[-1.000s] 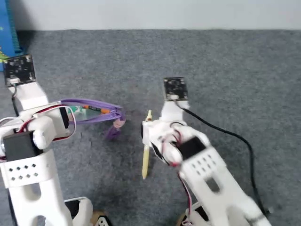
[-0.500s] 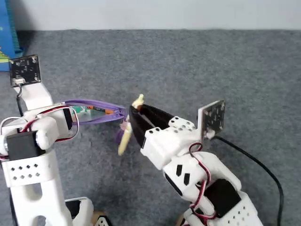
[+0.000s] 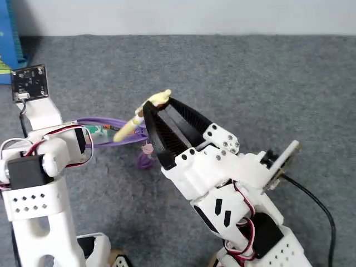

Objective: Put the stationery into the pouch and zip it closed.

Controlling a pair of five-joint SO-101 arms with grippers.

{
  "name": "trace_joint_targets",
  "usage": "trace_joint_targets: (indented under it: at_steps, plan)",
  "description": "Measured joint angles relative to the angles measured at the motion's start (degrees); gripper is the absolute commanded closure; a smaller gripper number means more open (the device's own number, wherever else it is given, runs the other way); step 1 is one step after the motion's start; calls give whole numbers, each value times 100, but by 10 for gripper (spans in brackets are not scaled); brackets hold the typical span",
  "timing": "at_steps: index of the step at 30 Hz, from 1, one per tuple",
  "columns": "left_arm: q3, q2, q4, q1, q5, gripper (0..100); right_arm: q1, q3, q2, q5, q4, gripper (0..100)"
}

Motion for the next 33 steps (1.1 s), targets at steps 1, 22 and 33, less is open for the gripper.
trace_joint_targets:
  at_steps: [1,22,33]
  plan:
    - [0,0,0,0,0,987,0,0,88,62,-114,991]
    - [79,-9,0,0,0,987,-352,9,1881,316,554,706]
    - [79,-9,0,0,0,987,-70,0,448,70,3516,838]
